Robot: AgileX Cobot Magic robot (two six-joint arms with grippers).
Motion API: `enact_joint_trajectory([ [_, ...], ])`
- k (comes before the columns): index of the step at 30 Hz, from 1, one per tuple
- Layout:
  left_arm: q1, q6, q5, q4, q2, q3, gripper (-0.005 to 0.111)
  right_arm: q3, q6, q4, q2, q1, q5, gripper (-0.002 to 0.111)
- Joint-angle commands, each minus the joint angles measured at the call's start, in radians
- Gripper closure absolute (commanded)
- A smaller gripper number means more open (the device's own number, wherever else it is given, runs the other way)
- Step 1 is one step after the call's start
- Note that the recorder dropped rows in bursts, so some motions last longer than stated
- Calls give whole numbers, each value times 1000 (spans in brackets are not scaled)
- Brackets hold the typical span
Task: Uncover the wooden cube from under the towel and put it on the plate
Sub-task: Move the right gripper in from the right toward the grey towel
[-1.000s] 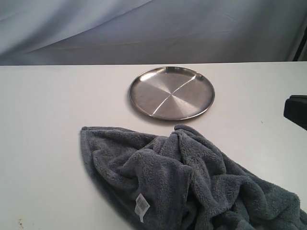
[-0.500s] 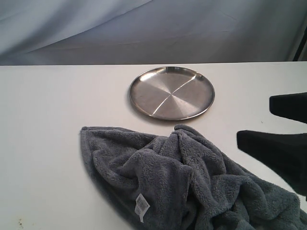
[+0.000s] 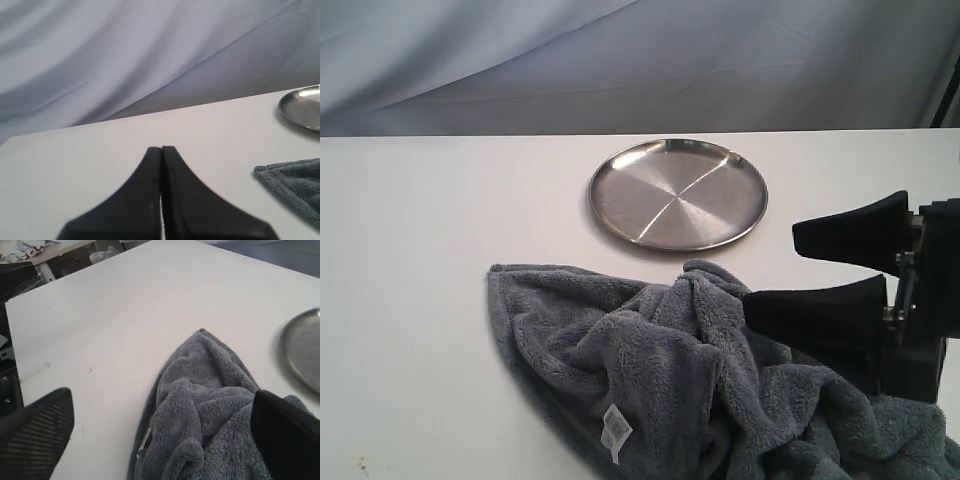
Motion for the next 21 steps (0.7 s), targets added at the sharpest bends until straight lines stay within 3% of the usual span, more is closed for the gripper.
enact_joint_trajectory([
  [1,1,-3,-3,-9,-3,2,107,-6,-72,18,48,2,18,21],
  [9,1,-3,-3,-9,-3,2,107,-6,-101,170,82,2,11,21],
  [17,1,-3,-3,-9,-3,2,107,-6,-176,81,82,4,6,21],
  [21,1,-3,-3,-9,-3,2,107,-6,-230,56,82,69,-49,21],
])
